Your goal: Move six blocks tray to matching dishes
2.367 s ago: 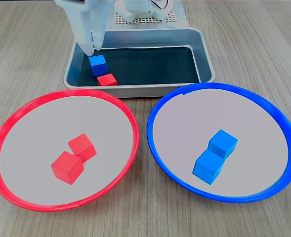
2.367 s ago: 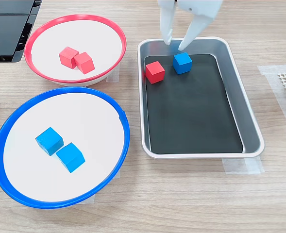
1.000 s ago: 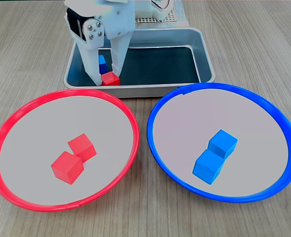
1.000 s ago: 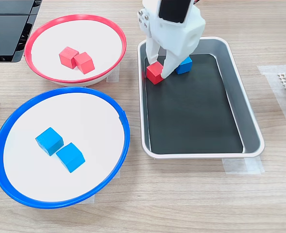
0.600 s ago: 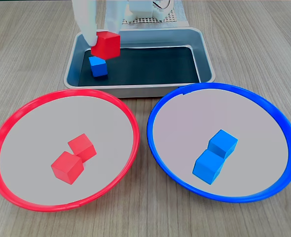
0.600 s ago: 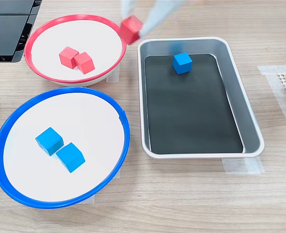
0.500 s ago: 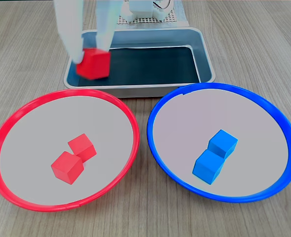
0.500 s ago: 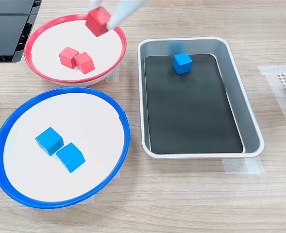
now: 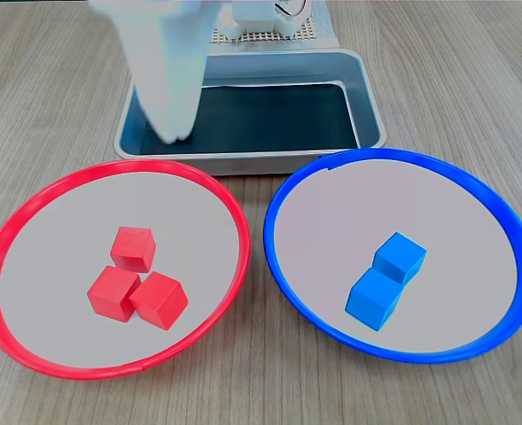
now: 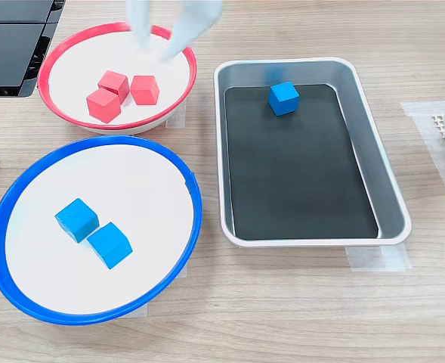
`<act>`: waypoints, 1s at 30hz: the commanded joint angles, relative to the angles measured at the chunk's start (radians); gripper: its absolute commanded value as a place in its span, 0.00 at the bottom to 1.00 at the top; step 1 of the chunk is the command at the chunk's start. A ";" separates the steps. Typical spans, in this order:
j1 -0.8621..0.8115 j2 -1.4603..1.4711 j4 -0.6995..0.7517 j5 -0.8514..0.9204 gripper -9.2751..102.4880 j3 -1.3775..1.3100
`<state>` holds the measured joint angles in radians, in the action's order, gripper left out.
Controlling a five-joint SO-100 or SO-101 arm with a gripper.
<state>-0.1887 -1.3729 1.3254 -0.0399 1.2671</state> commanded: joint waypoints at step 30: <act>-0.207 -0.163 0.067 0.850 0.08 0.548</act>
<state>-0.3896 -1.5294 1.3622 0.8207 1.8546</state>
